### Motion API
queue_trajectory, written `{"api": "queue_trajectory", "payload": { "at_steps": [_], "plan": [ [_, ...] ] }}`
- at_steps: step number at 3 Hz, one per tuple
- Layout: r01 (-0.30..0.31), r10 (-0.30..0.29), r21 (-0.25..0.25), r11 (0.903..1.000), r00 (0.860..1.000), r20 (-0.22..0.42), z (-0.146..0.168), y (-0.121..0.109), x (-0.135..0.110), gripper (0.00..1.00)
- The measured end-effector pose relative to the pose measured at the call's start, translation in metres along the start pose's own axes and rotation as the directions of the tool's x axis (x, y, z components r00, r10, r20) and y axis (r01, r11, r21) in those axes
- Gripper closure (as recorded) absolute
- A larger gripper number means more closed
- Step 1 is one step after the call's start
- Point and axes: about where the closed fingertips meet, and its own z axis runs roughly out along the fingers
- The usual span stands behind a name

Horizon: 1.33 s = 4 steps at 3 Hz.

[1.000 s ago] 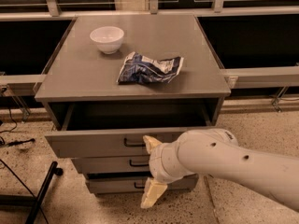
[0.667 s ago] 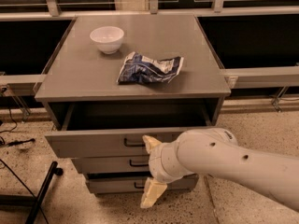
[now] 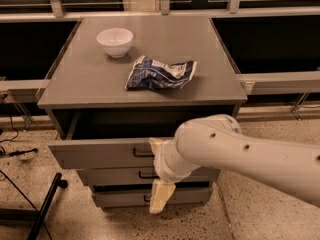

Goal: Open top drawer

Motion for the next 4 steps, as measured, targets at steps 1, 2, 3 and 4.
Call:
{"api": "queue_trajectory", "payload": {
  "at_steps": [1,2,3,4],
  "plan": [
    [0.012,-0.012,-0.019,0.9998,1.0,-0.025,0.0,-0.017,-0.001,0.0],
    [0.018,-0.019,-0.022,0.9996,0.999,-0.036,0.004,-0.029,0.0,0.0],
    [0.013,-0.013,-0.022,0.9997,0.999,-0.032,0.011,-0.038,0.004,0.0],
    [0.001,-0.002,-0.03,0.9996,1.0,-0.027,0.02,-0.044,0.01,0.0]
  ]
}}
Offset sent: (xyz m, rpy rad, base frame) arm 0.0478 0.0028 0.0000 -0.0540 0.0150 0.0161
